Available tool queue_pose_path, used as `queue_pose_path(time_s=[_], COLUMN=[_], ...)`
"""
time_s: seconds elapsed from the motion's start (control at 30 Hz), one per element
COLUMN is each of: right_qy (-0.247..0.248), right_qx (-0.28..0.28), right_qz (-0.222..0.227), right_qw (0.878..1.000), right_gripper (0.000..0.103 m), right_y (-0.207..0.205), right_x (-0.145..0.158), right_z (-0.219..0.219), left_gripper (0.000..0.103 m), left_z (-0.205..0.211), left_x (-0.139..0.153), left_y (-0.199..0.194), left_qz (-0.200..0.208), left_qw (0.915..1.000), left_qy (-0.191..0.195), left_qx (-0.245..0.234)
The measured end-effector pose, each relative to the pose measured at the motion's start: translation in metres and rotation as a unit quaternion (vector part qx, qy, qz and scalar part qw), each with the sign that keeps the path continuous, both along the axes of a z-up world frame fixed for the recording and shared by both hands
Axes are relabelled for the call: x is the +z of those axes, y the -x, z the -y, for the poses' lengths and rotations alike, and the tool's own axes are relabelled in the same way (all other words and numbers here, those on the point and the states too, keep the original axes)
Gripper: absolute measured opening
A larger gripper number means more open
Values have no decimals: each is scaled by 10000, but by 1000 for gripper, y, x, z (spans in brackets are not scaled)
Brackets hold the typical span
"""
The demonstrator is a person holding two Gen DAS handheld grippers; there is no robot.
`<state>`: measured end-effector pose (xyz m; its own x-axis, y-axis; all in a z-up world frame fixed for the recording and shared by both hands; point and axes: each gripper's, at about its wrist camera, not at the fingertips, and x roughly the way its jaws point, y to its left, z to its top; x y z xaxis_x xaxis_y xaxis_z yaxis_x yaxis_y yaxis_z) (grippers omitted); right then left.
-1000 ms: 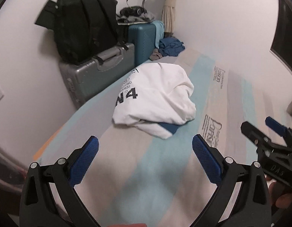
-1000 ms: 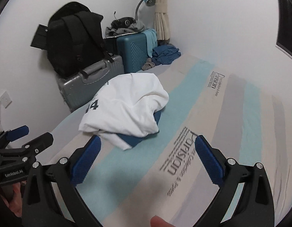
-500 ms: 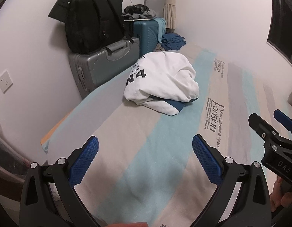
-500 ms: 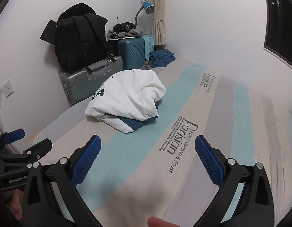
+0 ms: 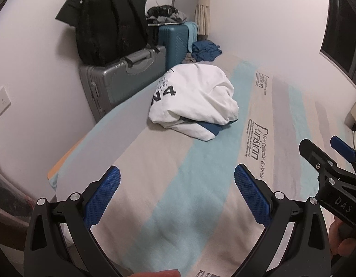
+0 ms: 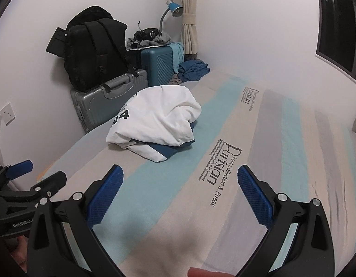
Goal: Fold large clothes
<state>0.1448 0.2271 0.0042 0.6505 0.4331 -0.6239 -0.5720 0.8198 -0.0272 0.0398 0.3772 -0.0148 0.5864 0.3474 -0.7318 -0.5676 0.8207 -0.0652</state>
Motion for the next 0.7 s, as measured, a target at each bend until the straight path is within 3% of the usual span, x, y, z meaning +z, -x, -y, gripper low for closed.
queue_pose_path(time_s=[0.7], right_qy=[97], right_qx=[-31], right_qz=[24], right_qw=[9999], right_gripper=[96], right_y=[6], right_x=[5], right_z=[-6], left_gripper=[97], left_z=[-11], left_x=[0], left_y=[-7], left_qz=[-11], left_qw=[9999], left_qy=[40], left_qx=[-151])
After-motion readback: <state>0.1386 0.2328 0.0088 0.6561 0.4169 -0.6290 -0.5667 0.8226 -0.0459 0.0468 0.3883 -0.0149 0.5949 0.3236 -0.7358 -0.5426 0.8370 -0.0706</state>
